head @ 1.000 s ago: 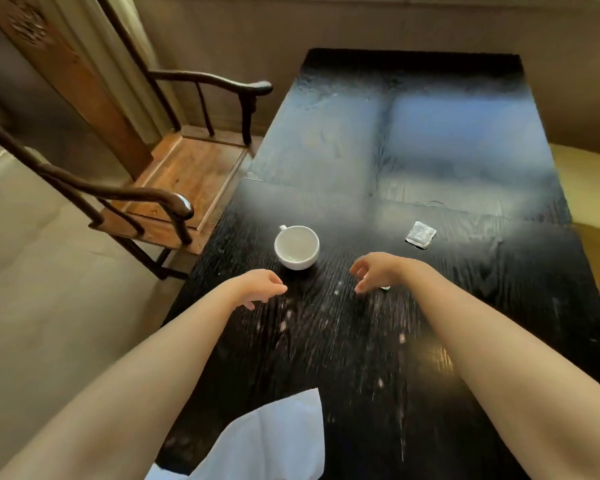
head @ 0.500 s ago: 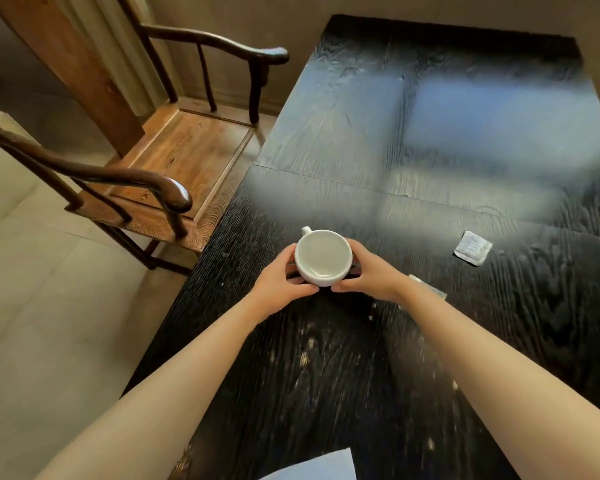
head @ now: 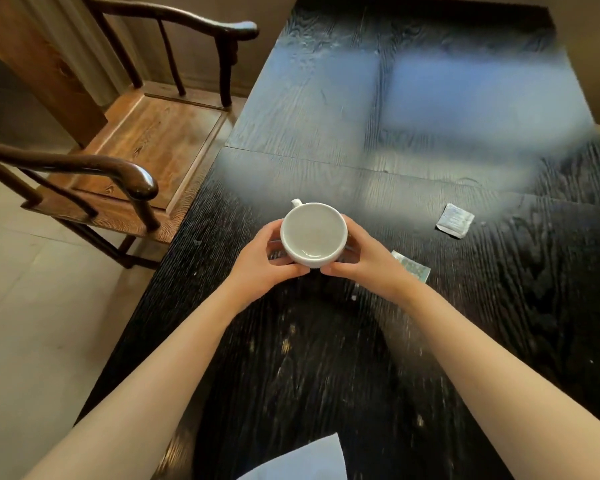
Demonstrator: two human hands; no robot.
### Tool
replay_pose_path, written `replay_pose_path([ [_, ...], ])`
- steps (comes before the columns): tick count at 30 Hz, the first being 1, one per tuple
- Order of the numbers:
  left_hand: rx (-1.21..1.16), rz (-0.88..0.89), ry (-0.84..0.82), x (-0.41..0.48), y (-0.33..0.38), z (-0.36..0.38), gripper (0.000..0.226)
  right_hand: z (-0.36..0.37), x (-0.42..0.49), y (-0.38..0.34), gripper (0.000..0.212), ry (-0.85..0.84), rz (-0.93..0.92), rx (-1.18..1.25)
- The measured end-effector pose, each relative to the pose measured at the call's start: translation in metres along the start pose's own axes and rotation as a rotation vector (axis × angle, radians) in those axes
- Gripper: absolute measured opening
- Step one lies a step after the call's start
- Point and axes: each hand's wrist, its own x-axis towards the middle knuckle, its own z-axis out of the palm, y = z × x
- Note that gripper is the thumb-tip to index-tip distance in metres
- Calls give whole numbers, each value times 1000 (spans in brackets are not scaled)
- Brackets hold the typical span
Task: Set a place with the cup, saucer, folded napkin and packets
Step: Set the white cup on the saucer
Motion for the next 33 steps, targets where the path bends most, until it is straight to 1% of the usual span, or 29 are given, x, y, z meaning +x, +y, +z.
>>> replay_pose_path([
  [6, 23, 64, -96, -16, 34, 35, 72, -23, -52, -15, 75, 103, -29, 49],
  [10, 31, 83, -165, -34, 58, 70, 72, -43, -101, -21, 77, 207, -22, 79],
  [15, 22, 156, -253, -69, 83, 128, 70, -72, -180, -24, 80, 317, -43, 73],
  [20, 43, 189, -359, -120, 96, 199, 71, -95, -277, -22, 77, 416, -31, 57],
  [24, 37, 186, -444, -168, 92, 255, 70, -107, -358, -8, 78, 462, 39, 49],
  [27, 25, 152, -496, -206, 81, 293, 67, -113, -416, 4, 78, 463, 92, 23],
  [33, 58, 111, -566, -261, 60, 351, 67, -113, -496, 33, 81, 489, 190, 26],
])
